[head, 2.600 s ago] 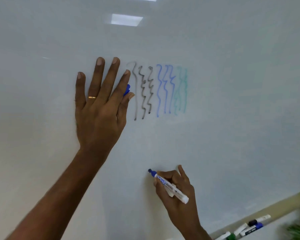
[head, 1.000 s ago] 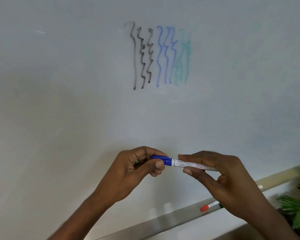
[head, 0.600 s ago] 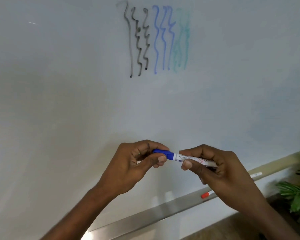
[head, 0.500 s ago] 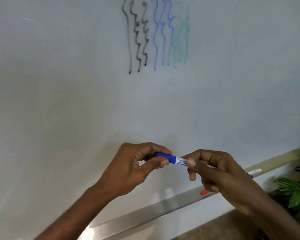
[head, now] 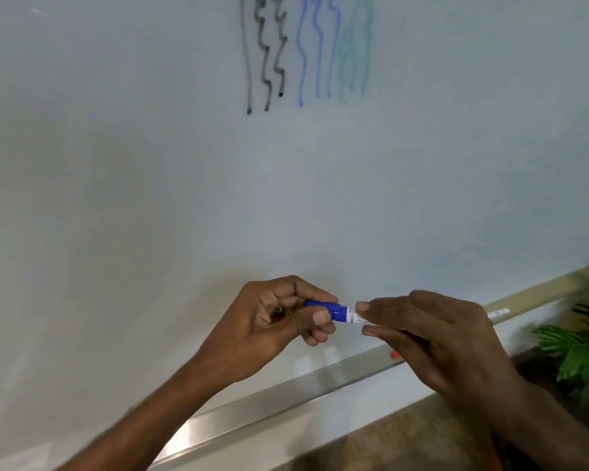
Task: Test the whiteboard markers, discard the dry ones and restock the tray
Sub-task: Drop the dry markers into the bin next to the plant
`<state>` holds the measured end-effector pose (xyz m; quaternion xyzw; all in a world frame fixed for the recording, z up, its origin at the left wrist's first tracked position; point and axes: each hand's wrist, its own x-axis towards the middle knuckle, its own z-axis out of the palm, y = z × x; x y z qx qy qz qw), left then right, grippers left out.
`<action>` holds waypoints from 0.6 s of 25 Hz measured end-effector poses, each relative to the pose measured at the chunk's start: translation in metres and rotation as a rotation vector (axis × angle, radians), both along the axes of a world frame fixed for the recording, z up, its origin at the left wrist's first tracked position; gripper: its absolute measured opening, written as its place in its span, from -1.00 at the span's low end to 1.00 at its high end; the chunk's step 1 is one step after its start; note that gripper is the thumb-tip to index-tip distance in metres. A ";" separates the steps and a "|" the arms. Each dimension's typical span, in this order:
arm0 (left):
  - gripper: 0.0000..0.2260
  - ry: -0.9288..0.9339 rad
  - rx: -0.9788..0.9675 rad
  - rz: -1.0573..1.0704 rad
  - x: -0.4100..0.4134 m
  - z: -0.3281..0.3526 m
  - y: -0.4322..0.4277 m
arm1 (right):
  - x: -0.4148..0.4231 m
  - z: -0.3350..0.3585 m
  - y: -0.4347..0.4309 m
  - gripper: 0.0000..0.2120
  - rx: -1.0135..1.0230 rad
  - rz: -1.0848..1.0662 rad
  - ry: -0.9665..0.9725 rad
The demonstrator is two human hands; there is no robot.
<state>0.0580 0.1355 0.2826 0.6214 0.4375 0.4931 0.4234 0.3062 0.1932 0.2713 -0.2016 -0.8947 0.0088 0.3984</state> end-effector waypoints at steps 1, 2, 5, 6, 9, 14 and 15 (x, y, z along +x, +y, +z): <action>-0.82 -0.022 -0.030 -0.023 0.000 -0.001 0.000 | 0.001 -0.002 0.001 -0.79 0.057 0.003 -0.011; -0.81 -0.040 -0.066 -0.043 -0.001 -0.002 -0.001 | 0.002 -0.004 0.001 -0.79 0.110 0.014 -0.029; -0.80 -0.059 -0.176 -0.079 -0.004 -0.007 -0.001 | 0.002 -0.012 0.001 -0.79 0.172 0.028 -0.093; -0.79 -0.060 -0.197 -0.087 -0.004 -0.009 -0.001 | 0.001 -0.014 -0.001 -0.81 0.102 0.020 -0.076; -0.78 -0.044 -0.208 -0.076 -0.004 -0.016 0.001 | -0.007 -0.010 -0.010 -0.90 -0.517 -0.001 0.110; -0.84 0.101 -0.185 -0.058 0.000 -0.034 -0.001 | -0.013 -0.022 -0.019 -0.82 -1.154 0.027 0.270; -0.86 0.124 -0.180 -0.054 0.000 -0.038 -0.001 | -0.012 -0.026 -0.021 -0.80 -1.203 0.027 0.269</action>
